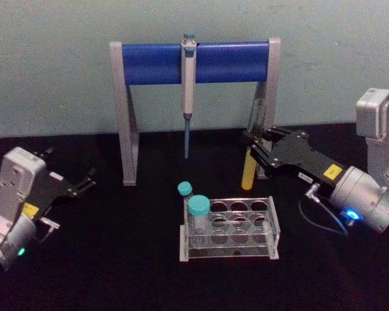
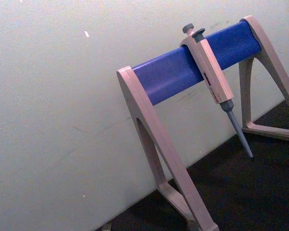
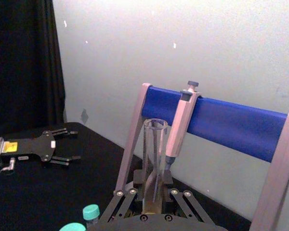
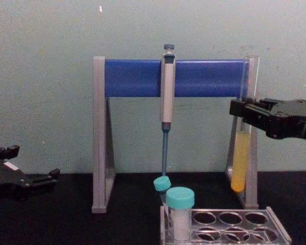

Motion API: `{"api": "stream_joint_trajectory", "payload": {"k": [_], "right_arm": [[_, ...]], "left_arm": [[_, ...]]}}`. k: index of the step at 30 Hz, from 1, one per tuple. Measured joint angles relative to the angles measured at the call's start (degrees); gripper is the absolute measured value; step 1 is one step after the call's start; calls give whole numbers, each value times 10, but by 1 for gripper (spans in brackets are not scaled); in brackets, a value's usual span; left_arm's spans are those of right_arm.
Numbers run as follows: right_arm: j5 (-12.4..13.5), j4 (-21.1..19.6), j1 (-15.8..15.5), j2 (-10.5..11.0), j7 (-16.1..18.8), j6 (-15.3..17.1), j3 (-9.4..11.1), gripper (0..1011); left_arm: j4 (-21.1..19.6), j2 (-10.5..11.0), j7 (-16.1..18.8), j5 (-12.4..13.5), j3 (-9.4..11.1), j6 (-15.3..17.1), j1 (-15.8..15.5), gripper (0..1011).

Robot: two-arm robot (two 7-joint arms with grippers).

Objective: Pick up the test tube from the test tube rack, shake it, then place it back into the test tube rack.

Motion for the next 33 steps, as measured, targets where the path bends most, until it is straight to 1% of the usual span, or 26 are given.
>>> {"api": "stream_joint_trajectory", "payload": {"k": [4,10,16,17,20,24,27,33], "right_arm": [[-1,-4,-5,3,-3,0,5,225],[-1,-22,-23,13,-13,3,16,225],[-1,-53,-56,28,-22,9,29,225],[-1,-62,-65,32,-23,11,31,224],[0,-79,-81,39,-24,15,33,225],[1,-91,-92,43,-21,20,32,225],[4,-97,-97,44,-12,23,23,225],[8,-80,-76,31,6,25,3,225]], "left_arm": [[0,0,0,0,0,0,0,1009],[0,0,0,0,0,0,0,1010],[0,0,0,0,0,0,0,1010],[0,0,0,0,0,0,0,1010],[0,0,0,0,0,0,0,1010],[0,0,0,0,0,0,0,1010],[0,0,0,0,0,0,0,1010],[0,0,0,0,0,0,0,1010]]}}
